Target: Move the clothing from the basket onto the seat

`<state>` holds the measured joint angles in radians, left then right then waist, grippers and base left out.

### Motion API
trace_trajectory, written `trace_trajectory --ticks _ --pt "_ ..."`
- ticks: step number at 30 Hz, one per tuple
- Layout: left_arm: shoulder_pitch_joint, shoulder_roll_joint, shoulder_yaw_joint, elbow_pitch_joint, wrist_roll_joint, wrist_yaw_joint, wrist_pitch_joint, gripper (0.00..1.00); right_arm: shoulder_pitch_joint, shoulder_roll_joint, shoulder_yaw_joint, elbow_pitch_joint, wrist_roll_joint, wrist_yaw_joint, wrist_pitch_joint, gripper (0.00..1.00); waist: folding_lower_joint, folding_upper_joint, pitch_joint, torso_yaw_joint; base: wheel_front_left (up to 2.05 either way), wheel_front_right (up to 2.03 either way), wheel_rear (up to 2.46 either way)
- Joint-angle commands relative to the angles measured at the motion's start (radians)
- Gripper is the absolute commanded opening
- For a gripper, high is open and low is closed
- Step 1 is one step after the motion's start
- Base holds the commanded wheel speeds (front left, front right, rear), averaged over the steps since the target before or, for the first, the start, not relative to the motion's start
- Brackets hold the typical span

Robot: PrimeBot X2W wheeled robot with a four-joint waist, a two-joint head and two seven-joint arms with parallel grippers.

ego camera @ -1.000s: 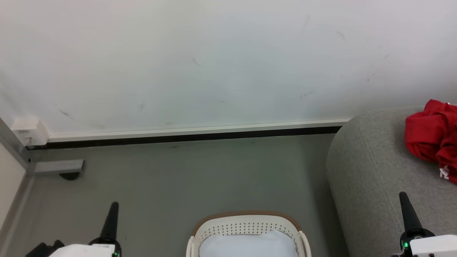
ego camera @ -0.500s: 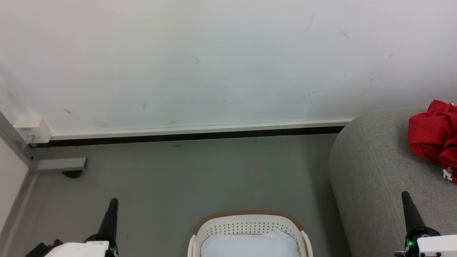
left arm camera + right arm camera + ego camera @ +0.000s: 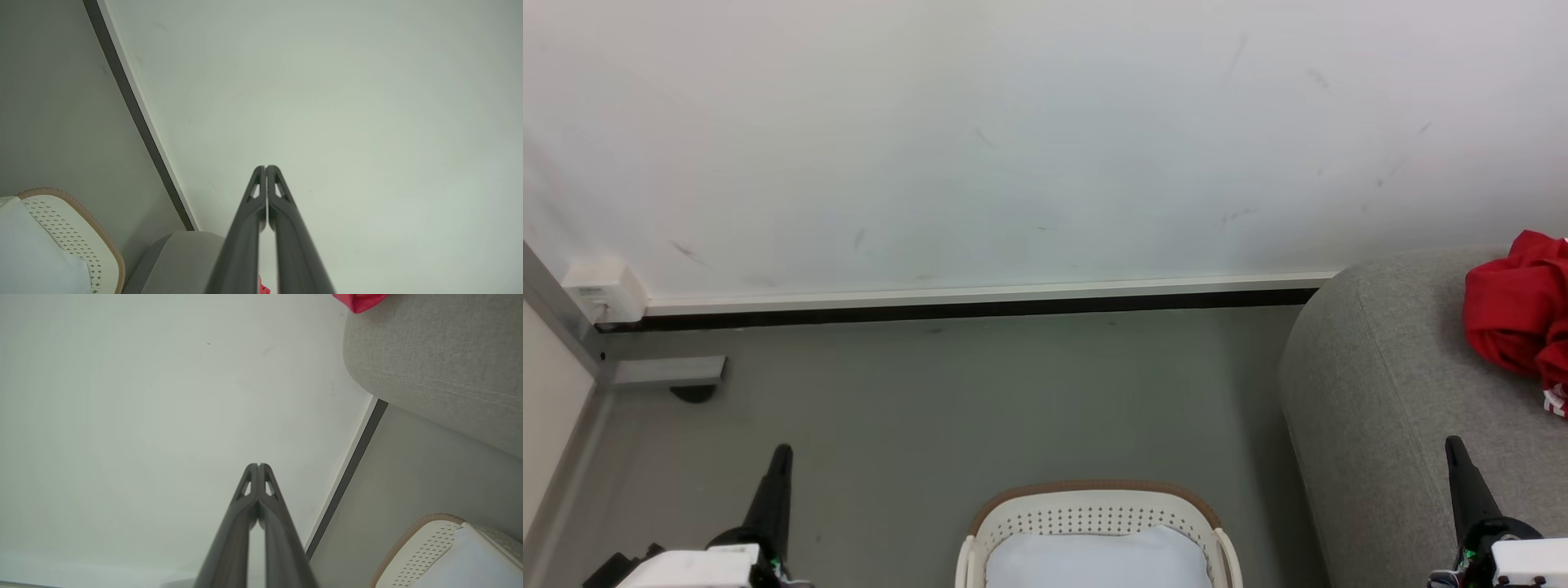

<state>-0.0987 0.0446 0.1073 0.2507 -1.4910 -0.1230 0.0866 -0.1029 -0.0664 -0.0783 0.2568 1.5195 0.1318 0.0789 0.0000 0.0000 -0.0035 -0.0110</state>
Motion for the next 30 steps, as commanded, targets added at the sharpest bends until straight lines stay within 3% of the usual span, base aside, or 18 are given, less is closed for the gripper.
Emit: trace_trajectory --ticks 1,16,30 --pt "-0.013 0.009 0.005 -0.001 -0.024 -0.004 0.005 0.0 -0.017 0.0 -0.009 -0.007 0.023 -0.002 0.004 0.0 0.0 0.0 0.0 0.001 0.0 0.0 0.0" --pt "-0.023 0.009 0.011 0.002 -0.127 -0.011 0.033 0.0 -0.016 0.011 -0.032 -0.008 0.103 -0.002 0.032 0.0 0.0 0.0 0.003 0.011 0.0 0.0 0.0" --pt "-0.023 0.009 0.011 0.002 -0.126 -0.011 0.033 0.0 -0.016 0.011 -0.032 -0.008 0.1 -0.002 0.032 0.0 0.0 0.0 0.004 0.011 0.0 0.0 0.0"
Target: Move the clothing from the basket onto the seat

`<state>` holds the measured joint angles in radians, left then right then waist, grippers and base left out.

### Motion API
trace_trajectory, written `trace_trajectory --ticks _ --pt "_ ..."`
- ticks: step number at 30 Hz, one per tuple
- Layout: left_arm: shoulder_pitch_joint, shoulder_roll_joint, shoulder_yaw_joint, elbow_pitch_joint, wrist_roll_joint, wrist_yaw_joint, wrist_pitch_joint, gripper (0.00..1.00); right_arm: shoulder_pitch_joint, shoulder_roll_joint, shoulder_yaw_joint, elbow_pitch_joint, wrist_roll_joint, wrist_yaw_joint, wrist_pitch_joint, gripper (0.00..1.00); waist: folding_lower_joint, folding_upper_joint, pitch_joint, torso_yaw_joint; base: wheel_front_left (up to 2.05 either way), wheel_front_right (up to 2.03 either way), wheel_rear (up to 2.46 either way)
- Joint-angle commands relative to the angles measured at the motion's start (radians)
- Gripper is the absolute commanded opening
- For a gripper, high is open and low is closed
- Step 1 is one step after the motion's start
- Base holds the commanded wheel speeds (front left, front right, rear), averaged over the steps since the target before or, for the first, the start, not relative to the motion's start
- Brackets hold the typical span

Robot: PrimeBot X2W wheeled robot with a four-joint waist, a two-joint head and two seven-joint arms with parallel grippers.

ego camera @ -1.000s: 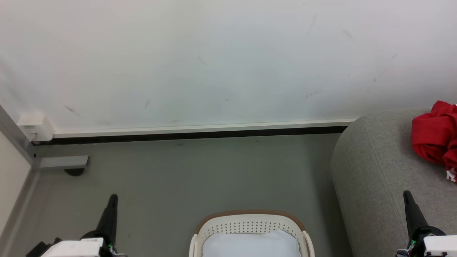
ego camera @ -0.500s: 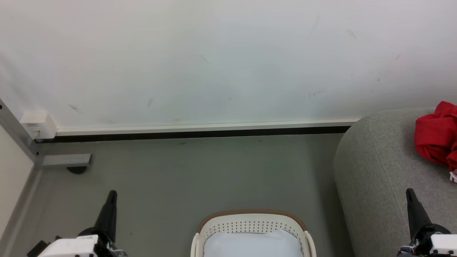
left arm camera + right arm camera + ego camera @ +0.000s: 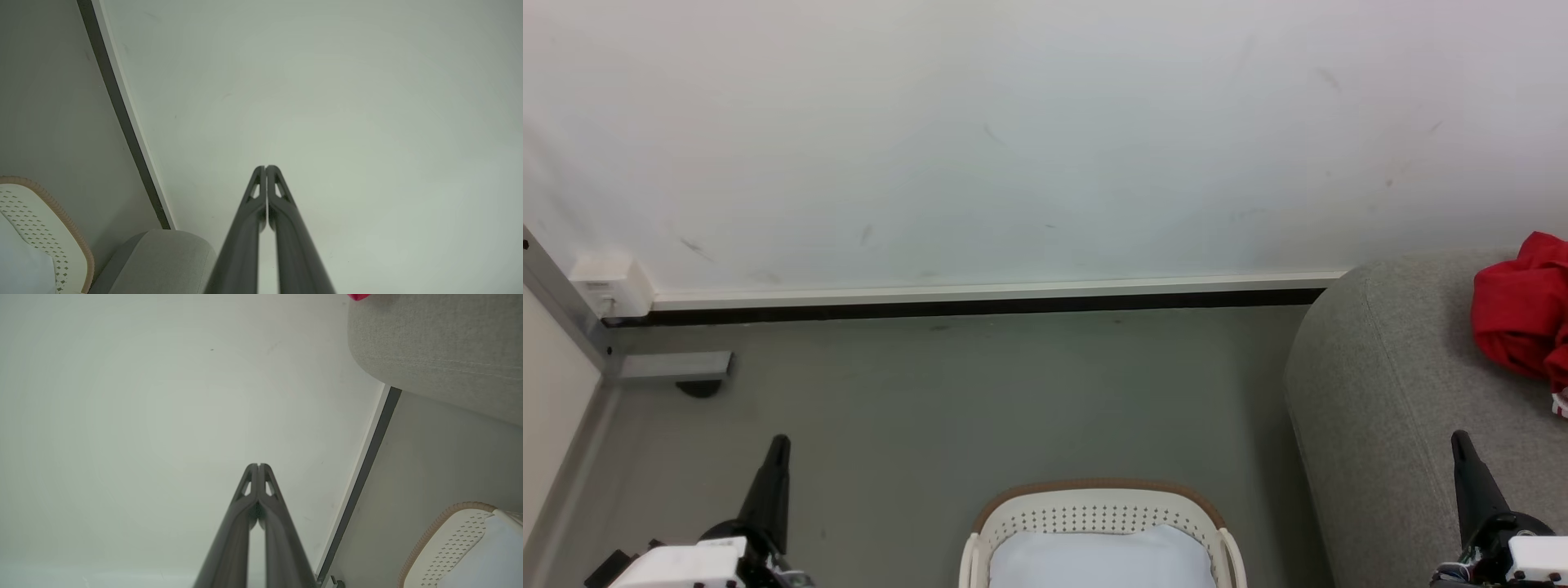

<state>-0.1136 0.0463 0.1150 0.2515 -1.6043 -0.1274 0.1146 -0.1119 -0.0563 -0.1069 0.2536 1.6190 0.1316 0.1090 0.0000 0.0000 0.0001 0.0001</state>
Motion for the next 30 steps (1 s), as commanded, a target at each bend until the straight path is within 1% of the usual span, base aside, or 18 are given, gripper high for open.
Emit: trace_trajectory --ticks 1,30 --pt "-0.008 0.007 0.003 0.001 -0.013 -0.007 0.005 0.0 -0.007 0.001 -0.004 -0.005 0.0 -0.002 0.002 0.0 0.0 0.0 0.0 0.0 0.0 0.0 0.0" --pt "-0.008 0.007 0.003 0.001 -0.013 -0.007 0.005 0.0 -0.007 0.002 -0.005 -0.005 -0.002 -0.002 0.004 0.0 0.0 0.0 0.0 0.0 0.0 0.0 0.0"
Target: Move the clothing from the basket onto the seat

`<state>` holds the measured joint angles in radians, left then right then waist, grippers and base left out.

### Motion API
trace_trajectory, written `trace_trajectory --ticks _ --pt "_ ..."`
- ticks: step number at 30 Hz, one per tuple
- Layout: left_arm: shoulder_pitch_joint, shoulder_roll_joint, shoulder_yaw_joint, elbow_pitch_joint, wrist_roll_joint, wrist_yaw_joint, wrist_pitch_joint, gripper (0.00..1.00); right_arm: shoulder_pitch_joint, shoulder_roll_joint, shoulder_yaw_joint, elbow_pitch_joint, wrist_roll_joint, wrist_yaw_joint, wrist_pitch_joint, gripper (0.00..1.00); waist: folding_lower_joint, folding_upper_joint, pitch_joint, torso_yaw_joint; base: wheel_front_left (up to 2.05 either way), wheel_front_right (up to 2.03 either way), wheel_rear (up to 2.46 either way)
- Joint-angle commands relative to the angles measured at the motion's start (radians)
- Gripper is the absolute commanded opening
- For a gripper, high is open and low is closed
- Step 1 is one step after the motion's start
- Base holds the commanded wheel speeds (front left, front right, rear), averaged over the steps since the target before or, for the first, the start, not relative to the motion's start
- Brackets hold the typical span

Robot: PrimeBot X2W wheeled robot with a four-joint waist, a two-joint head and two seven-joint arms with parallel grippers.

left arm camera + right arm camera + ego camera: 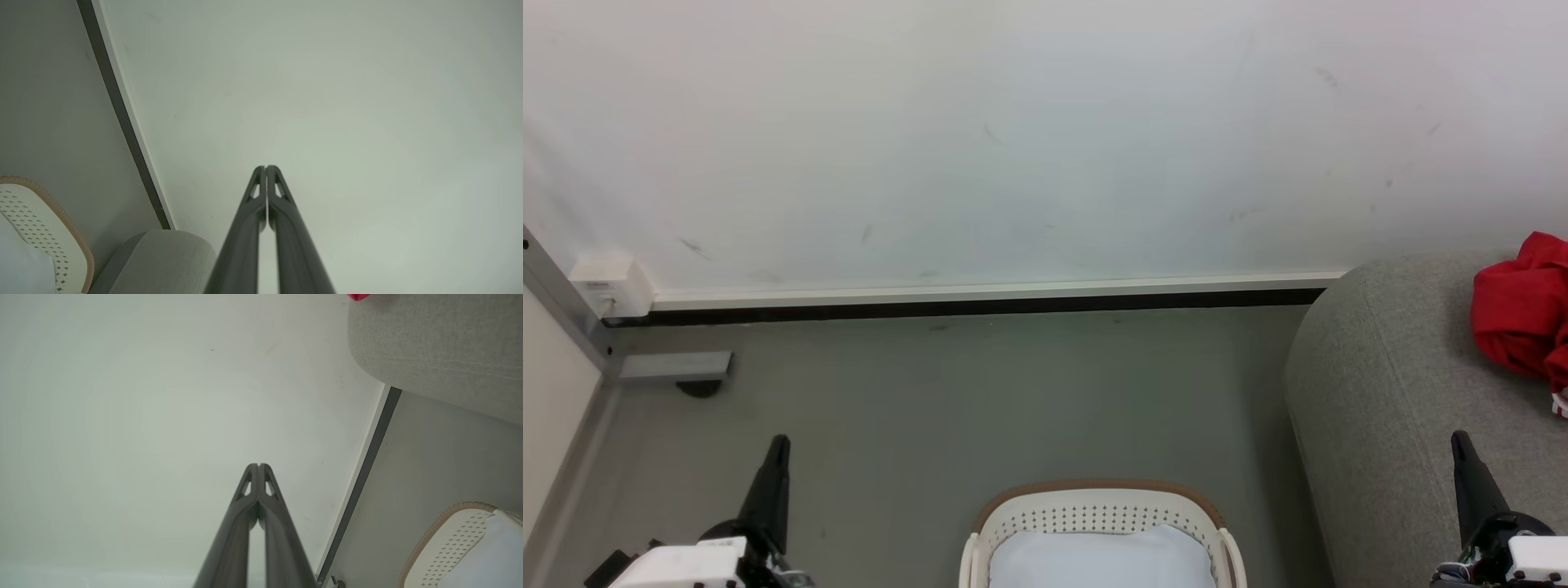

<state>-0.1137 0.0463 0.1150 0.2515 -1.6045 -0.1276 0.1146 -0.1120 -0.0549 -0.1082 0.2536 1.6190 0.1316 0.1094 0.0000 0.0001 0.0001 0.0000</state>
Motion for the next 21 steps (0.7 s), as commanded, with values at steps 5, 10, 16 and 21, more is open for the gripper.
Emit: trace_trajectory --ticks 5,10,16,21 --pt "-0.008 0.007 0.003 0.001 -0.013 -0.007 0.005 0.0 -0.007 0.001 -0.004 -0.005 -0.003 -0.002 0.002 0.0 0.0 -0.0001 0.0 0.0 0.0 0.0 0.0" --pt "-0.008 0.007 0.003 0.001 -0.013 -0.007 0.005 0.0 -0.007 0.001 -0.004 -0.005 -0.003 -0.002 0.003 0.0 0.0 -0.0001 0.0 0.0 0.0 0.0 0.0" --pt "-0.008 0.007 0.003 0.001 -0.013 -0.007 0.005 0.0 -0.007 0.001 -0.005 -0.005 -0.003 -0.002 0.003 0.0 0.0 -0.0001 0.0 0.0 0.0 0.0 0.0" --pt "-0.008 0.007 0.003 0.001 -0.013 -0.007 0.005 0.0 -0.007 0.001 -0.005 -0.005 -0.004 -0.002 0.003 0.0 0.0 -0.0001 0.0 0.0 0.0 0.0 0.0"
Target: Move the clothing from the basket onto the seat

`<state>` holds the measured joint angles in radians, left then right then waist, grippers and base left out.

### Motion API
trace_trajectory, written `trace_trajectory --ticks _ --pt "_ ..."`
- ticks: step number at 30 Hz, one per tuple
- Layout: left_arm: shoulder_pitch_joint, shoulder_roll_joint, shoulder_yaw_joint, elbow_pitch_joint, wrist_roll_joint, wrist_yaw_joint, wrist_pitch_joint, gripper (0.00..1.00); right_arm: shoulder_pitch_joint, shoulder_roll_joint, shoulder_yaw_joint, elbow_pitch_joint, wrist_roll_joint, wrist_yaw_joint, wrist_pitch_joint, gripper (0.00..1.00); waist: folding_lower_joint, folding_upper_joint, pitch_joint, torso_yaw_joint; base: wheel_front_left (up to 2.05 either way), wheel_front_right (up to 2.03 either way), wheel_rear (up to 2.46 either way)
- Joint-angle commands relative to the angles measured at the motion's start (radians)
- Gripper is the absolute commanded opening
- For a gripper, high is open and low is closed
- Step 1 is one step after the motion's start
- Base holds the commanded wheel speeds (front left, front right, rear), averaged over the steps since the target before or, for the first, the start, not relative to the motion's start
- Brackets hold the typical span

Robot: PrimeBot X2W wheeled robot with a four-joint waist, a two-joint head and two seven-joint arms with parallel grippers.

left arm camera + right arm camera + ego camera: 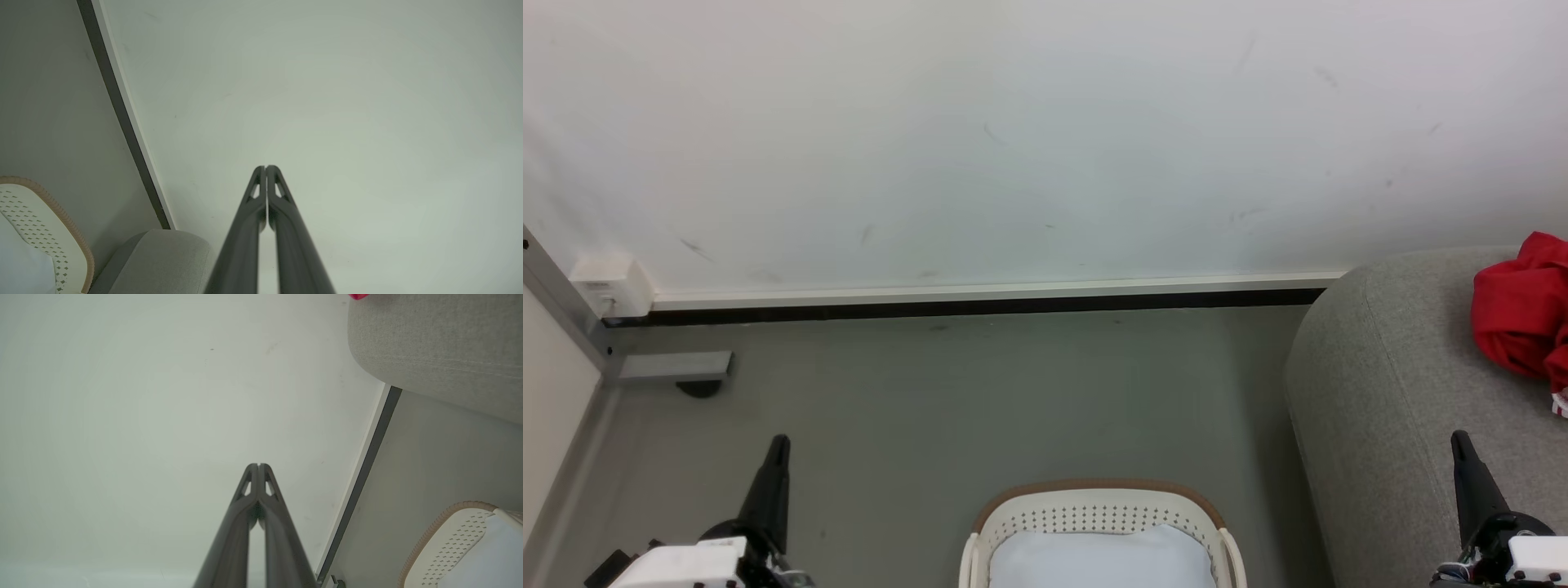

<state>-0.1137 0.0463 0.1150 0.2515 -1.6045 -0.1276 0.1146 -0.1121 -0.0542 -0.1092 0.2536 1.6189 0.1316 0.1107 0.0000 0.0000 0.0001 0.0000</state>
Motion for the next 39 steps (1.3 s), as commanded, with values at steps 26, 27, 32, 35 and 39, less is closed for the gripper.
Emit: trace_trajectory --ticks 26,27,32,35,39 --pt "-0.008 0.007 0.003 0.001 -0.013 -0.007 0.005 0.0 -0.007 0.001 -0.005 -0.005 -0.005 -0.002 0.002 0.0 0.0 0.0 0.0 0.0 0.0 0.0 0.0" --pt "-0.008 0.007 0.003 0.001 -0.013 -0.007 0.005 0.0 -0.007 0.001 -0.005 -0.005 -0.005 -0.002 0.002 0.0 0.0 0.0 0.0 0.0 0.0 0.0 0.0" --pt "-0.008 0.007 0.003 0.001 -0.013 -0.007 0.005 0.0 -0.007 0.001 -0.005 -0.005 -0.005 -0.002 0.002 0.0 0.0 0.0 0.0 0.0 0.0 0.0 0.0" --pt "-0.008 0.007 0.003 0.001 -0.013 -0.007 0.005 0.0 -0.007 0.001 -0.005 -0.005 -0.005 -0.002 0.002 0.0 0.0 0.0 0.0 0.0 0.0 0.0 0.0" --pt "-0.008 0.007 0.003 0.001 -0.013 -0.007 0.005 0.0 -0.008 0.001 -0.006 -0.005 -0.006 -0.002 0.002 0.0 0.0 0.0 0.0 0.0 0.0 0.0 0.0"
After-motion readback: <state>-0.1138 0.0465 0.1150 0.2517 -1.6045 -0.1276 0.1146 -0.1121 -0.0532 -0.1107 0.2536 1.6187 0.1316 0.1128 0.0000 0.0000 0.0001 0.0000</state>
